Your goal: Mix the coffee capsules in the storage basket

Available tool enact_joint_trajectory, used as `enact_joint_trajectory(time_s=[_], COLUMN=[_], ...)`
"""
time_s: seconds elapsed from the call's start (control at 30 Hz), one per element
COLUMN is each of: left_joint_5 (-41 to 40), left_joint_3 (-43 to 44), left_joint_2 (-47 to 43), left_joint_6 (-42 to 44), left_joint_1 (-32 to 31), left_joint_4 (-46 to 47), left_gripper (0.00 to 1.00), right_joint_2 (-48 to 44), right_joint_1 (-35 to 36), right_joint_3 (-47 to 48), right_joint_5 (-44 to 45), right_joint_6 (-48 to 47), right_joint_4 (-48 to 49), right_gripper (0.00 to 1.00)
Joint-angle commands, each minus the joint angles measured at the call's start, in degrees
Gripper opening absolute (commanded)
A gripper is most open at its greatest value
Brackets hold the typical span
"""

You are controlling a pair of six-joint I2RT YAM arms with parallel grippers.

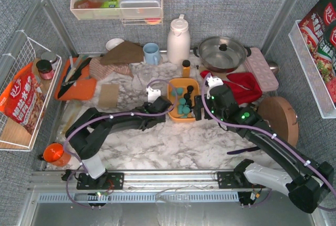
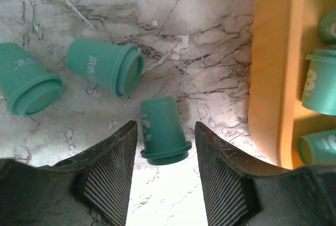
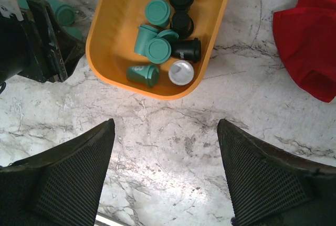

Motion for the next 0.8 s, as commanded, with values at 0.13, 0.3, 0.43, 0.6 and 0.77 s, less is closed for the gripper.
enact_joint_trajectory(time_s=[0.13, 0.3, 0.43, 0.6, 0.77], left_joint_5=[0.30, 0.07, -0.27, 0.58, 3.43], left_joint_3=[-0.24, -0.60, -0.88, -3.97, -11.58], left_joint_2=[1.05, 0.53, -0.91, -8.09, -20.12], left_joint_6=[-2.09, -1.55, -0.54, 3.38, 11.20], left_joint_1=[0.08, 0.08, 0.04, 0.01, -0.12], left_joint_4=[-3.53, -2.59, -2.01, 1.11, 10.87], left_gripper=[0.56, 0.47, 0.38, 0.28, 0.24], right_joint_2=[-0.12, -0.03, -0.10, -0.53, -0.39], right_joint_1=[0.02, 0.01, -0.01, 0.05, 0.04], right_joint_3=[-0.01, -0.15, -0.06, 0.45, 1.59], right_joint_5=[-1.50, -1.82, -2.08, -2.62, -4.00], right_joint_6=[0.06, 0.08, 0.17, 0.01, -0.18], right_joint_4=[0.35, 0.28, 0.01, -0.97, -2.29], right_gripper=[0.83, 0.83, 0.82, 0.83, 0.82])
